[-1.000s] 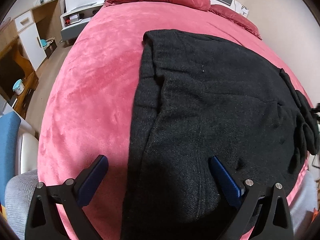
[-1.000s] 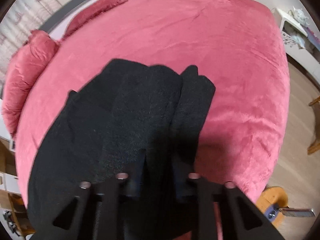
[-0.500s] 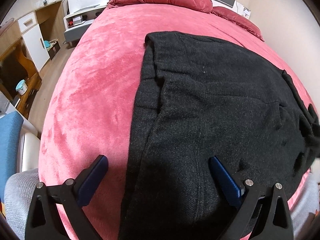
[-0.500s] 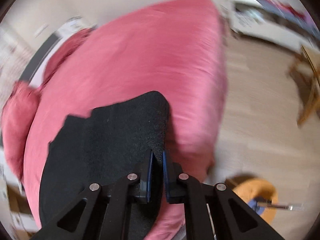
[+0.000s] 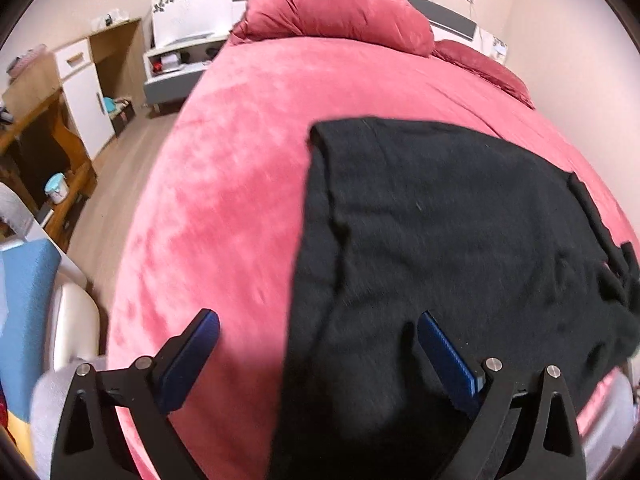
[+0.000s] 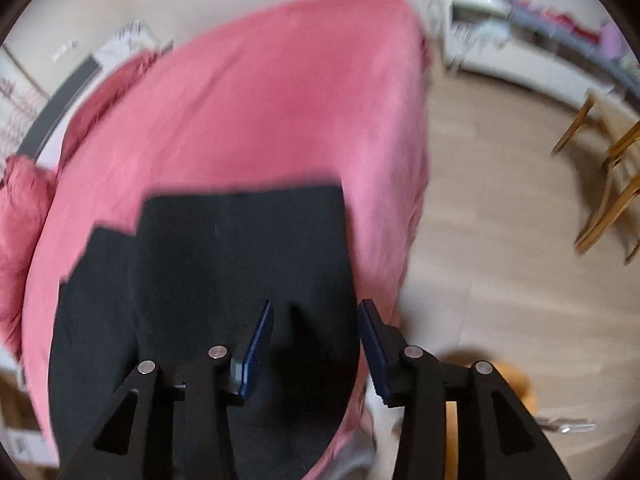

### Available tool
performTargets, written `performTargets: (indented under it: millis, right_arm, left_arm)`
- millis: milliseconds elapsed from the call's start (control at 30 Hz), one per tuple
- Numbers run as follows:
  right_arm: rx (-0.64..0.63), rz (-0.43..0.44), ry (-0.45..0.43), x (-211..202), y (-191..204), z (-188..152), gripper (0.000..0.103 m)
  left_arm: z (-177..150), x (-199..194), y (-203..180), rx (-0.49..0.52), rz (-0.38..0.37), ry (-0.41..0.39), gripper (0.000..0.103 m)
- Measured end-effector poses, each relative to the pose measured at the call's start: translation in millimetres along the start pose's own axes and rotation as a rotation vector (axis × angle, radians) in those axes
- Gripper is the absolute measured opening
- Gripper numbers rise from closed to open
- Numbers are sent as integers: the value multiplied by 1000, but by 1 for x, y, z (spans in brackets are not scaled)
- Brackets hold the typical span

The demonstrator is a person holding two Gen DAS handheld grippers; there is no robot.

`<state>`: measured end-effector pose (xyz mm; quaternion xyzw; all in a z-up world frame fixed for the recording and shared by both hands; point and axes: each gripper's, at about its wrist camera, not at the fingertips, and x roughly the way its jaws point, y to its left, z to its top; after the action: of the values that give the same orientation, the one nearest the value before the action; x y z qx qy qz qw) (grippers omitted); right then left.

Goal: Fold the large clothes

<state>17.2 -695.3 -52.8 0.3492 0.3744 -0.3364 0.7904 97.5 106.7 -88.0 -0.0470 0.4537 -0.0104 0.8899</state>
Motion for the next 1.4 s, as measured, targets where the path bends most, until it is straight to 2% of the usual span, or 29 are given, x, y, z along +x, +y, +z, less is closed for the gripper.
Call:
performTargets:
  millis: [67, 200, 267, 333, 433, 500, 633, 767, 833, 933, 1000, 1067, 1100, 1167, 1200, 1233, 1267, 1300, 1400]
  right_arm:
    - [-30, 61, -14, -6, 22, 2, 56]
    - [-205, 190, 60, 7, 100, -6, 56]
    - [-298, 199, 72, 16, 137, -12, 62]
    - [-410, 200, 91, 31, 179, -18, 68]
    - [-490, 162, 106, 55, 222, -19, 68]
    - [-513, 164, 111, 73, 244, -11, 68]
    - [-578, 115, 86, 104, 269, 2, 68]
    - [-623, 73, 75, 131, 293, 21, 68]
    - [-616, 87, 101, 146, 297, 28, 68]
    - [-623, 105, 205, 171, 302, 27, 70]
    - [-616, 120, 186, 172, 300, 23, 73]
    - [-608, 106, 173, 170, 299, 19, 68]
    - [-618, 108, 176, 168, 301, 16, 63]
    - [-668, 120, 181, 161, 310, 8, 31]
    - [-698, 109, 181, 155, 315, 3, 25]
    - [-734, 93, 174, 150, 320, -4, 14]
    - [-773, 69, 157, 145, 326, -10, 13]
    - [-796, 50, 144, 141, 330, -12, 13]
    - [-787, 33, 98, 122, 333, -15, 12]
  left_arm:
    - [10, 6, 3, -1, 10, 0, 100]
    - [38, 26, 6, -21, 9, 18, 100]
    - [58, 41, 6, -38, 0, 24, 100]
    - [83, 59, 5, -36, -47, 31, 100]
    - [110, 81, 7, -53, -84, 60, 100]
    - [124, 96, 11, -72, -66, 73, 100]
    - [149, 118, 13, -103, -139, 85, 98]
    - [169, 140, 4, -55, -128, 102, 97]
    - [173, 150, 2, -37, -157, 127, 97]
    - [174, 158, -3, -10, -190, 142, 103]
    - [176, 162, -7, 7, -172, 149, 103]
    - [177, 163, -13, 30, -149, 151, 95]
    - [177, 160, -19, 45, -147, 154, 82]
    - [178, 153, -30, 95, -109, 140, 73]
    - [178, 150, -33, 115, -87, 131, 68]
    - [180, 148, -35, 126, -78, 123, 63]
    - [181, 145, -34, 124, -85, 121, 60]
    - [182, 143, -34, 121, -112, 125, 50]
    - [183, 125, -49, 177, -77, 60, 43]
